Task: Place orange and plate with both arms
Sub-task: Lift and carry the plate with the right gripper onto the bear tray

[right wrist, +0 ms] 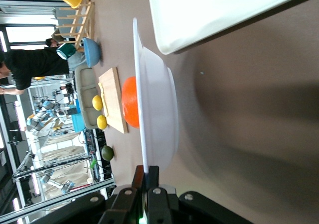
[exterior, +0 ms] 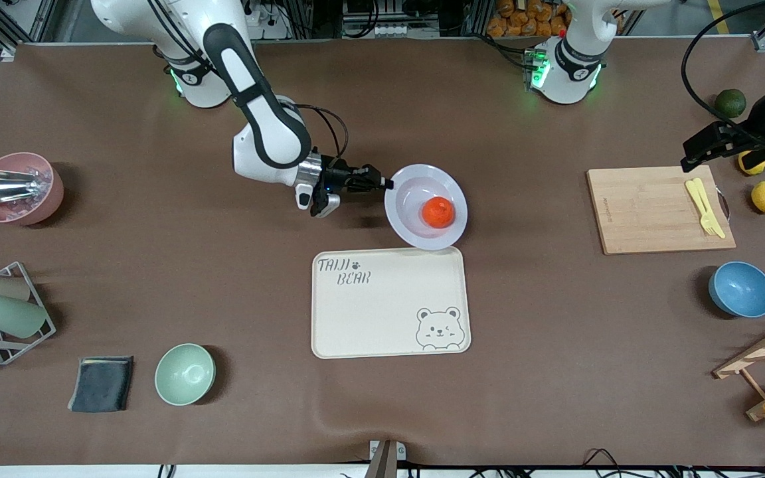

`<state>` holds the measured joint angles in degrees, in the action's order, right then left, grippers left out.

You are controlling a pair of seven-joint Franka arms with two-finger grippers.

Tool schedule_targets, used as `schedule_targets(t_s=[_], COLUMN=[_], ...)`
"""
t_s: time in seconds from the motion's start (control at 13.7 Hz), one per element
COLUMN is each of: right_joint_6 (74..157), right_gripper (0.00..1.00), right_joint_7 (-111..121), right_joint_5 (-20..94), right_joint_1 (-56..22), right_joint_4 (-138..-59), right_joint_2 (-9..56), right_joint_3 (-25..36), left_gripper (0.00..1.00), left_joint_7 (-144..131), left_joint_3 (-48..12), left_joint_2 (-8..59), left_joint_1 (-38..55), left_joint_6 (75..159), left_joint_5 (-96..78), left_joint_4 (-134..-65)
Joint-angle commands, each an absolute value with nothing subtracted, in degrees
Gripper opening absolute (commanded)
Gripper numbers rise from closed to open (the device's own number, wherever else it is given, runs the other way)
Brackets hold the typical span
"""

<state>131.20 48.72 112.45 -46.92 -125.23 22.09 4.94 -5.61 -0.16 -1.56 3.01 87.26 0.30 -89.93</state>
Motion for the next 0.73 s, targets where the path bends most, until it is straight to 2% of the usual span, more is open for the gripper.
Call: schedule_targets(t_s=[0.0, 0.22, 0.66], right_joint_6=[127.20, 122.26, 120.94], right_gripper=[0.00, 0.00, 0.00], right_joint_7=[52.28, 53.96, 54.32], right_joint_5=[115.48, 117.59, 119.35], right_joint_1=[-46.06, -41.85, -33.94], right_joint_4=[-126.83, -126.30, -120.43], right_joint_2=[20.04, 20.65, 24.77], right_joint_3=[5.36, 5.36, 5.45], left_gripper=[1.00, 1.00, 1.00], left_joint_7=[-4.39, -3.43, -3.34], left_joint_3=[0.70, 0.70, 0.62], left_joint_2=[-2.64, -3.25, -2.73], left_joint_1=[3.87, 3.69, 3.95], left_joint_6=[86.49, 86.57, 87.01], left_joint_5=[-0.79, -0.97, -0.53], left_joint_4=[-90.09, -90.53, -90.09])
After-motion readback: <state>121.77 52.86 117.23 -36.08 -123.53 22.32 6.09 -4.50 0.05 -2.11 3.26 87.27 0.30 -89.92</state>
